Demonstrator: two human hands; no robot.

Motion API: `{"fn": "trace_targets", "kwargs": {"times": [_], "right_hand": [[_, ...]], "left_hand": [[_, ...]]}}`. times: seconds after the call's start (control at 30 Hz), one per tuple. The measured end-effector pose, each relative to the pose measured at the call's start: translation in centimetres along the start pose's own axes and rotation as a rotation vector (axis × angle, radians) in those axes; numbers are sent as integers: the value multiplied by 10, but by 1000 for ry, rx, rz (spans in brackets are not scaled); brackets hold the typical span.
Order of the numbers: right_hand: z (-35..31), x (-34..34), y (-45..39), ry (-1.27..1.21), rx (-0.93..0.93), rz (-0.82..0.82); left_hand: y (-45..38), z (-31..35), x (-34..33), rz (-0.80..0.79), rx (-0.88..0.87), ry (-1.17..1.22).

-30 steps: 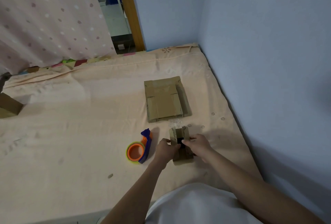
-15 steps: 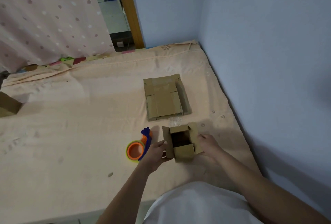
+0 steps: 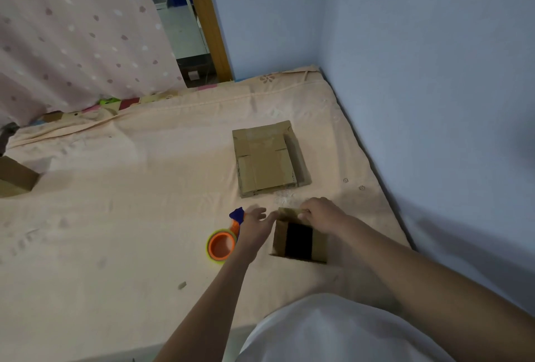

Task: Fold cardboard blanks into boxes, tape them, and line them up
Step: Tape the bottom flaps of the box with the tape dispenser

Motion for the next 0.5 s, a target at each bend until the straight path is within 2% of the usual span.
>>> {"fn": "trace_targets", "kwargs": {"times": [0.17,0.3,0.4,0.5], "right_hand": [[-8,1,-7,43,24,-25],[4,-5,-1,-103,-37,74],[28,-16,18,-310,-286,145],[47,-48,36,-565,-531,47]], "left_hand": [[-1,-15,-11,-35,161,-73],[4,-28,-17,-54,186,-96],[3,-32,-18,-54,184,-106],[3,-33,-21,-50,178,-133]]}}
Point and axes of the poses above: each hand's wrist, its own y-axis away from the middle knuckle, its own x-axis out of the back of the hand, z = x × y, the point moved 8 cm from there along -y, towards the middle knuckle, and after that the axes turned 6 degrees about y, right-handed, at the moved point
